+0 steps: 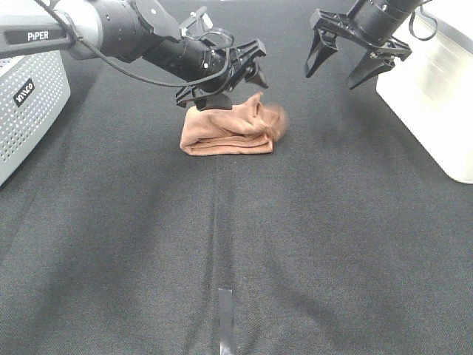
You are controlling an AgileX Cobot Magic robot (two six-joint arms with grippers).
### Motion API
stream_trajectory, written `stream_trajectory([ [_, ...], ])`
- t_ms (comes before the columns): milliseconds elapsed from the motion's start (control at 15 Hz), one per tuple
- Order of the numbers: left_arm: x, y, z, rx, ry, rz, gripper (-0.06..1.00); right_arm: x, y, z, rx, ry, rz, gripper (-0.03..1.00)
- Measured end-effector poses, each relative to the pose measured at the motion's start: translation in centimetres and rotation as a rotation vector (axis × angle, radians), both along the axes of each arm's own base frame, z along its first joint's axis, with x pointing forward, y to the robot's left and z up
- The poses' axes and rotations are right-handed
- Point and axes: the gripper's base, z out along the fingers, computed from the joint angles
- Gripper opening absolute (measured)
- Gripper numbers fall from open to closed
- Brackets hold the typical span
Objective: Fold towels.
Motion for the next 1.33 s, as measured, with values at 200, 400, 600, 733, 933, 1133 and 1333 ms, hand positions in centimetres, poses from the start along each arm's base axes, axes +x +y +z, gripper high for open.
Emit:
stream_trajectory([
  [200,1.3,3.0,1.7,0.008,-0.045,0.055,0.77,-0.1,0.7,0.3,0.088,0.012,-0.005,0.78],
  [400,3.0,8.7,5.0,0.049,-0.128,0.143,0.77,0.1,2.2,0.6,0.267,-0.004,-0.013,0.78],
  [600,3.6,13.2,6.0,0.065,-0.092,0.183,0.77,0.6,5.8,-0.8,0.459,-0.022,0.046,0.78],
  [733,3.6,14.7,6.3,0.066,-0.073,0.194,0.77,0.5,9.1,-3.0,0.521,-0.019,0.104,0.78],
  [933,3.5,15.4,6.2,0.074,-0.039,0.18,0.78,0.3,12.5,-6.2,0.549,0.002,0.112,0.78],
  [1133,3.3,15.4,6.0,0.094,-0.03,0.165,0.78,0.9,12.2,-8.6,0.524,0.009,0.073,0.77],
  [1333,3.3,15.5,5.9,0.109,-0.028,0.158,0.78,1.4,10.4,-10.7,0.478,0.047,0.037,0.77],
])
